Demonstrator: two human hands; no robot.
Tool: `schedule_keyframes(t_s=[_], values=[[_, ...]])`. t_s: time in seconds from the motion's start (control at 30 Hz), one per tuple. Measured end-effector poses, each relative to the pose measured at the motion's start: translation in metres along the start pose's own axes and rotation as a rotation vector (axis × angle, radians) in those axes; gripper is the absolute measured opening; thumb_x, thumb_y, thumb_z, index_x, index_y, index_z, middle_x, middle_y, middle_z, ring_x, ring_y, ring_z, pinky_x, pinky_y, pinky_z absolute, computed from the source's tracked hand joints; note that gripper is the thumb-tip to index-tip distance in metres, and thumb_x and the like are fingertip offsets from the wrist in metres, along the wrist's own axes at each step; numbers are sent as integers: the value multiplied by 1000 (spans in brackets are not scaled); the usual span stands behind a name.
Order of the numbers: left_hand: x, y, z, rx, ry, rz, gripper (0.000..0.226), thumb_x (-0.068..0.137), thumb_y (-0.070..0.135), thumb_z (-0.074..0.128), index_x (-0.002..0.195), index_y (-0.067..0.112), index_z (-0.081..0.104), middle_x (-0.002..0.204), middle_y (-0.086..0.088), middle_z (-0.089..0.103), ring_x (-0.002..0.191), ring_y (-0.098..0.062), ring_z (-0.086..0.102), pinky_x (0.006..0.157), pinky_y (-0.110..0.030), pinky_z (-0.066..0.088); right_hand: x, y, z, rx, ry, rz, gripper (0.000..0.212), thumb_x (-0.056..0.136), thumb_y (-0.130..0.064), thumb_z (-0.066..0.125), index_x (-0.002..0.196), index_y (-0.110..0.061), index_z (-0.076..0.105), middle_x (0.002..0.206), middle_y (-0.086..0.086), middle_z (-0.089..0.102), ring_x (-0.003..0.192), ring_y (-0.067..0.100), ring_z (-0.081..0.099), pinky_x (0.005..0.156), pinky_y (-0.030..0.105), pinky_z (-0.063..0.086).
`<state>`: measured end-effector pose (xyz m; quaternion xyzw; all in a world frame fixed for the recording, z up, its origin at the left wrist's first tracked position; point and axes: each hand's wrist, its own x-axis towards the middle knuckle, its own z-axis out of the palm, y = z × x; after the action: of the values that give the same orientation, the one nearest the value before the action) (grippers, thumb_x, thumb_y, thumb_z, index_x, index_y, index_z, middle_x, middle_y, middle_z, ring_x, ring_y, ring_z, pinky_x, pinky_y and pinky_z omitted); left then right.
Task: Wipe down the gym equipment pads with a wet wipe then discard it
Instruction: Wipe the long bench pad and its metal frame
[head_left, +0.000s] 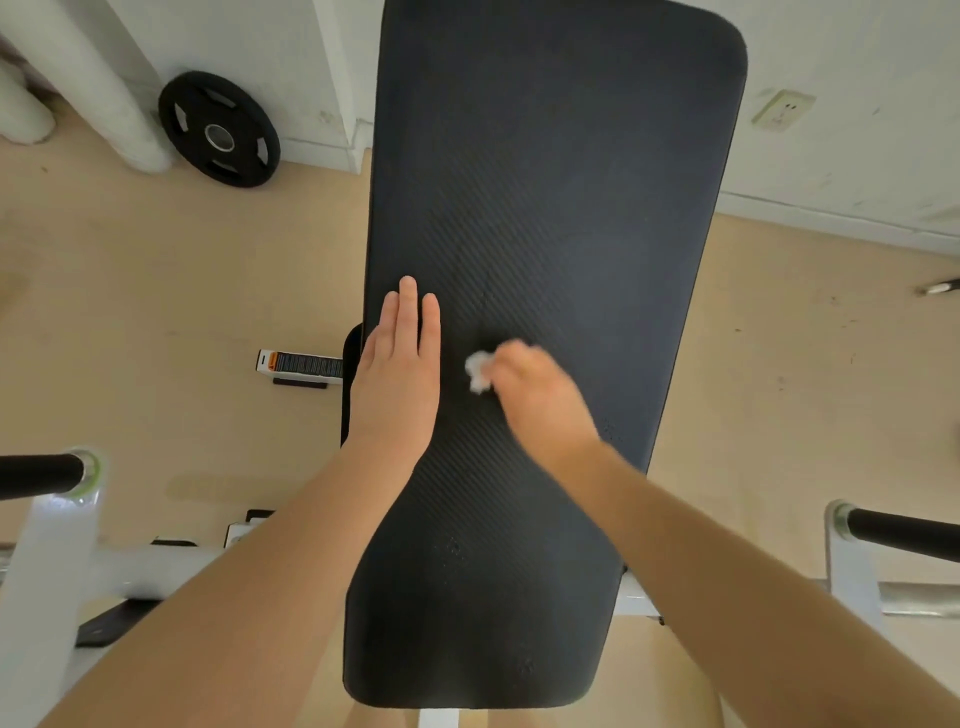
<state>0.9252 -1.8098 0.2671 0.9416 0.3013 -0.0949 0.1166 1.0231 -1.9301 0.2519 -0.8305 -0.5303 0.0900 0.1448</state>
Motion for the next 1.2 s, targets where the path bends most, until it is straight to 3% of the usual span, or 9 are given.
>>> schedule_keyframes(t_s=[0.13, 0.2, 0.33, 0.43, 0.57, 0.7, 0.9, 1.03, 1.2], values=[[1, 4, 4, 28, 1, 11, 90, 88, 8, 58, 145, 5, -11, 154, -17, -17, 143, -32, -9, 115, -36, 6, 2, 14, -4, 13, 19, -157, 14, 68, 3, 66, 75, -10, 65, 78, 10, 60, 63, 26, 56, 45, 31, 49], [0, 5, 4, 38, 10, 19, 91, 88, 9, 59, 145, 4, -11, 154, -18, -16, 143, -32, -8, 115, -36, 6, 36, 23, -20, -15, 140, -60, 17, 68, 7, 69, 73, -8, 63, 79, 13, 58, 65, 29, 56, 50, 35, 51], [1, 5, 6, 35, 27, -8, 92, 86, 8, 61, 146, 5, -9, 155, -17, -11, 143, -32, -5, 115, -36, 9, 85, 40, -47, 1, 281, 215, 20, 87, 5, 48, 98, -3, 64, 104, 17, 56, 92, 33, 54, 75, 38, 45], [1, 6, 6, 64, 2, -15, 94, 86, 9, 62, 146, 5, -11, 154, -17, -13, 143, -32, -6, 115, -36, 8, 63, 34, -33, 55, 345, 144, 14, 80, 4, 58, 83, -7, 65, 91, 13, 59, 80, 32, 56, 65, 34, 49], [1, 9, 3, 46, -6, -27, 93, 87, 9, 60, 145, 5, -13, 154, -17, -16, 143, -31, -8, 115, -35, 7, -15, 17, -2, -1, 0, 22, 20, 80, 5, 55, 92, -6, 66, 95, 11, 61, 82, 27, 56, 64, 37, 53], [2, 10, 2, 46, -6, -41, 94, 87, 8, 60, 145, 5, -14, 154, -16, -16, 143, -31, -8, 115, -35, 8, -13, 28, -5, 39, 56, -142, 18, 68, 3, 66, 76, -13, 66, 78, 8, 60, 63, 25, 56, 44, 30, 49], [2, 9, 3, 89, -10, -41, 97, 86, 13, 63, 145, 7, -14, 155, -15, -15, 143, -30, -7, 114, -34, 10, 74, 57, -53, 47, 340, 207, 11, 81, -2, 56, 78, -8, 64, 91, 11, 56, 82, 28, 52, 57, 32, 44], [0, 12, 0, 106, -28, -45, 97, 86, 11, 62, 145, 6, -14, 154, -16, -16, 143, -30, -7, 115, -35, 8, 40, 48, -30, 9, 312, 131, 15, 74, 3, 57, 76, -10, 64, 81, 11, 54, 68, 26, 50, 51, 30, 42], [0, 21, -10, 103, -73, -44, 111, 79, 33, 70, 144, 2, -14, 152, -19, -19, 143, -34, -8, 115, -39, 2, -37, 40, -6, 2, -13, -1, 28, 56, 5, 79, 78, -9, 67, 75, 7, 56, 61, 24, 56, 42, 23, 45]])
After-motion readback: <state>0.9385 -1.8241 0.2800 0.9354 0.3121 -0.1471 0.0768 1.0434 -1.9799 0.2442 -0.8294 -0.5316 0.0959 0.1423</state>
